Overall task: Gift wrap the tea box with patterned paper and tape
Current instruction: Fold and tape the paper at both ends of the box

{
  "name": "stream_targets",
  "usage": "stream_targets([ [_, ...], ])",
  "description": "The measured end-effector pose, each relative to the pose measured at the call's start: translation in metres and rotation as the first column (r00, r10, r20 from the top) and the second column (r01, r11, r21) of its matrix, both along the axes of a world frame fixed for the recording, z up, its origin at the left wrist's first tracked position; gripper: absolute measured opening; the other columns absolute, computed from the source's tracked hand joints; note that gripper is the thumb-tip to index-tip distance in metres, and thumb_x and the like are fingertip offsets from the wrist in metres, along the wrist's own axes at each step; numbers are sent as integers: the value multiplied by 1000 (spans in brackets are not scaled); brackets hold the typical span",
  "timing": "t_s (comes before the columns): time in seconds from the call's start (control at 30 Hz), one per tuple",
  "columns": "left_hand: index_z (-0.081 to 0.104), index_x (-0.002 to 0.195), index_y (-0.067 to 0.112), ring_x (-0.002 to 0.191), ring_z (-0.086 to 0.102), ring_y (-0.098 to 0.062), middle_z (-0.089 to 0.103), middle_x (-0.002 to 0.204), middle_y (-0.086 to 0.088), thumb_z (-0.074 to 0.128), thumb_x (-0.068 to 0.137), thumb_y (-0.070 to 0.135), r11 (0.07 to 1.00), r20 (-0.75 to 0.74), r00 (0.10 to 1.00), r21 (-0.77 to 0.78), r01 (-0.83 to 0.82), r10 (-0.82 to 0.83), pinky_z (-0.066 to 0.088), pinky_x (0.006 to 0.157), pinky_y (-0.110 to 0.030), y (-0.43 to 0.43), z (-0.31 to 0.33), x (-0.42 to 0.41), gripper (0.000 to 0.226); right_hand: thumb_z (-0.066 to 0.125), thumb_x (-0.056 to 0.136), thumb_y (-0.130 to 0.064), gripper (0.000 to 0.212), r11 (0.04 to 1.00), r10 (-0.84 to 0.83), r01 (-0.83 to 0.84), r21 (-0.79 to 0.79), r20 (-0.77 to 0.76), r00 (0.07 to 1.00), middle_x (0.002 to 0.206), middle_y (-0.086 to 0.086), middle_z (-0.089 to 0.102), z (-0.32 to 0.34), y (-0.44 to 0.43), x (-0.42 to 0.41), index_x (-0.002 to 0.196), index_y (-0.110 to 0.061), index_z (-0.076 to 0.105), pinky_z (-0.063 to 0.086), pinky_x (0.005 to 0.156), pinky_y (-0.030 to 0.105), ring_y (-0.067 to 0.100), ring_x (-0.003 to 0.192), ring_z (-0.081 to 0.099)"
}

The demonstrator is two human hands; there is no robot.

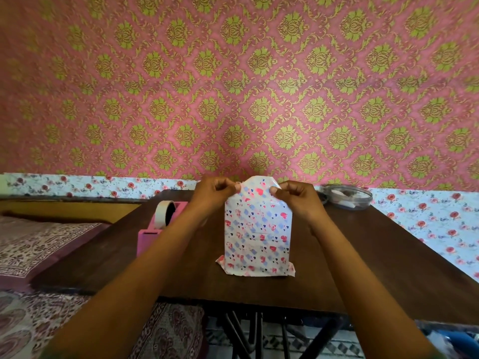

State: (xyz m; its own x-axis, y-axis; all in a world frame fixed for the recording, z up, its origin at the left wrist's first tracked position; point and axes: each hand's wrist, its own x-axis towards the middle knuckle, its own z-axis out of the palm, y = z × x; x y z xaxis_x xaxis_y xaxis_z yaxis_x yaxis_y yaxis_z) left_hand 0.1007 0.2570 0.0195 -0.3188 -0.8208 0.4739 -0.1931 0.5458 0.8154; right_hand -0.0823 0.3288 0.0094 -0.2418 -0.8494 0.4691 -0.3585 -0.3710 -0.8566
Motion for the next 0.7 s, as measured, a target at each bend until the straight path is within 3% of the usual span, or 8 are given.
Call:
stream_targets([
  [0.13,67,70,16,78,63,-15,64,74,5,64,86,18,966,104,974,-188,-178,199,52,80,-36,-4,-6,-8,16,68,83,-17,13,996,-82,86,-30,96,992,70,11,64,-9,-8,5,70,-13,68,45,67,31,20,65,56],
  [0.27,60,60,23,71,61,-12,60,66,12,66,82,20,929,207,933,-292,-227,293,53,77,-36,-5,-3,-9,22,70,81,-10,3,989,-131,138,-45,134,982,78,13,66,-13,-17,4,81,-10,68,49,72,33,21,73,58],
  [0.37,59,59,20,63,56,-5,57,62,14,69,79,19,937,314,906,-292,-192,284,51,73,-32,-8,6,-8,23,71,79,-6,24,991,-132,134,-8,121,984,89,3,62,-12,-21,3,100,-7,61,50,84,35,22,89,59],
  [0.47,55,58,16,59,52,-6,58,62,6,71,77,16,968,431,877,-215,-127,211,45,64,-26,-10,19,-12,25,71,80,-9,54,991,-131,127,52,94,987,108,8,64,-8,-18,-1,128,-5,47,52,86,37,25,101,61],
  [0.53,55,62,16,69,54,-9,59,71,3,72,78,16,991,442,890,-114,-68,112,40,64,-22,-12,25,-12,23,70,81,-10,56,992,-125,121,45,88,988,110,7,63,-9,-15,-2,130,-8,44,52,85,37,25,103,61],
  [0.7,61,101,15,118,48,-22,57,122,-6,68,83,26,971,369,922,239,30,-120,35,101,-37,-22,21,-3,22,69,83,-18,58,988,-140,136,79,50,989,121,8,59,-10,-15,-1,133,-12,42,49,94,45,26,110,57],
])
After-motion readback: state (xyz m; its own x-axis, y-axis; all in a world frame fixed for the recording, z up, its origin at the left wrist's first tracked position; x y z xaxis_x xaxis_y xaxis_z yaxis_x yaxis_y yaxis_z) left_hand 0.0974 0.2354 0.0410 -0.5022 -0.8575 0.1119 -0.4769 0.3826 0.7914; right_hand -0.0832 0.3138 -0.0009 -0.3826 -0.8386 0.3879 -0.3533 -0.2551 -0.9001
